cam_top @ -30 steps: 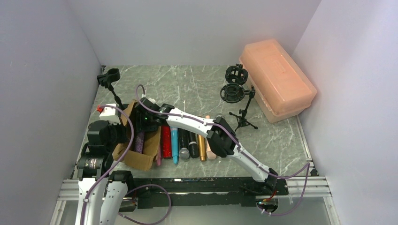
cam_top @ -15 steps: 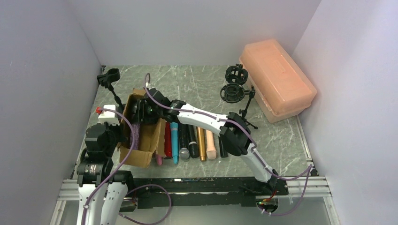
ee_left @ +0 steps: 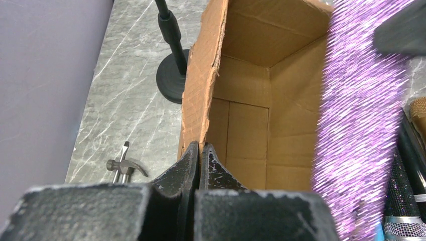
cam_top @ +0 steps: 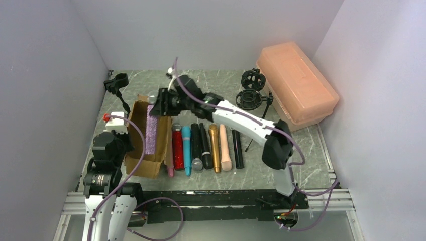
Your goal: Attach the microphones to the stand
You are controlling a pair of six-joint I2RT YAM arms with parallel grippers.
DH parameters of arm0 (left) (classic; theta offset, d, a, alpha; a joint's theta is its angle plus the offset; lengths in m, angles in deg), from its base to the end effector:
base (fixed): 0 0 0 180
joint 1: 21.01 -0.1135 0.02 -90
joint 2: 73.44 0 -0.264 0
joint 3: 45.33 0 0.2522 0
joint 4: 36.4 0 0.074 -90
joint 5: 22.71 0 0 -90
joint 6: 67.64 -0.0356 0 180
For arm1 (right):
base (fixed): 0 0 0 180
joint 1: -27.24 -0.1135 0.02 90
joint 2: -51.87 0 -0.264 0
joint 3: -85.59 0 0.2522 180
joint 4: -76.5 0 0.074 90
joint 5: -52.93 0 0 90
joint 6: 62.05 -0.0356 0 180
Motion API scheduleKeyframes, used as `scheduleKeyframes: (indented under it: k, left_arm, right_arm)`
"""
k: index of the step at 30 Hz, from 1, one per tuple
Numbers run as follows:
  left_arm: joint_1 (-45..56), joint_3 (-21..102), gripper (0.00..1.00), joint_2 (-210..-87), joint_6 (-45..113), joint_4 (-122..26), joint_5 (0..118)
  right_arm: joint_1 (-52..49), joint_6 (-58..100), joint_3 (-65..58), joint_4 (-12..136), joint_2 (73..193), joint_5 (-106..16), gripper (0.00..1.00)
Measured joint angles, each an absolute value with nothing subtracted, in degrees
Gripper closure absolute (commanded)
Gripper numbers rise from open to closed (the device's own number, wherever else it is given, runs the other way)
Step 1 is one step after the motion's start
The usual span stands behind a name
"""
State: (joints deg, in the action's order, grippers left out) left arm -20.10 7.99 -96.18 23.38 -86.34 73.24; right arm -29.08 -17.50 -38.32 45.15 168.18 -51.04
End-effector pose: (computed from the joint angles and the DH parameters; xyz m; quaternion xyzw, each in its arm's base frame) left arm 0.0969 0.0022 0.3076 -0.0308 0.8148 0.0326 0.5780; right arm 0.2626 0.4095 0.3398 -0.1449 0.8212 0.4851 0.2632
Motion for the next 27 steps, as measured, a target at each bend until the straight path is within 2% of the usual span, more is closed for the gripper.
scheduleKeyframes:
  k: [5, 10, 17, 27]
  left_arm:
    - [-20.1, 8.0, 1.0, -96.2, 23.1, -86.4, 73.6]
    - [-20.1, 8.0, 1.0, -96.2, 21.4, -86.4, 74.3]
    - [-20.1, 8.0, 1.0, -96.6, 20.4, -86.5, 74.7]
    - [-20.1, 8.0, 1.0, -96.9, 20.0, -86.8, 74.7]
  right_arm:
    - [-22.7, -16.6, -33.2, 42.7, 161.8, -52.1, 0.94]
    - [-18.0, -13.8, -28.5, 38.3, 160.3, -50.7, 0.95]
    - [-18.0, -11.6, -17.7, 32.0, 160.0, -49.5, 0.96]
    - [-17.3, -8.7, -14.3, 26.9, 157.9, -48.8, 0.93]
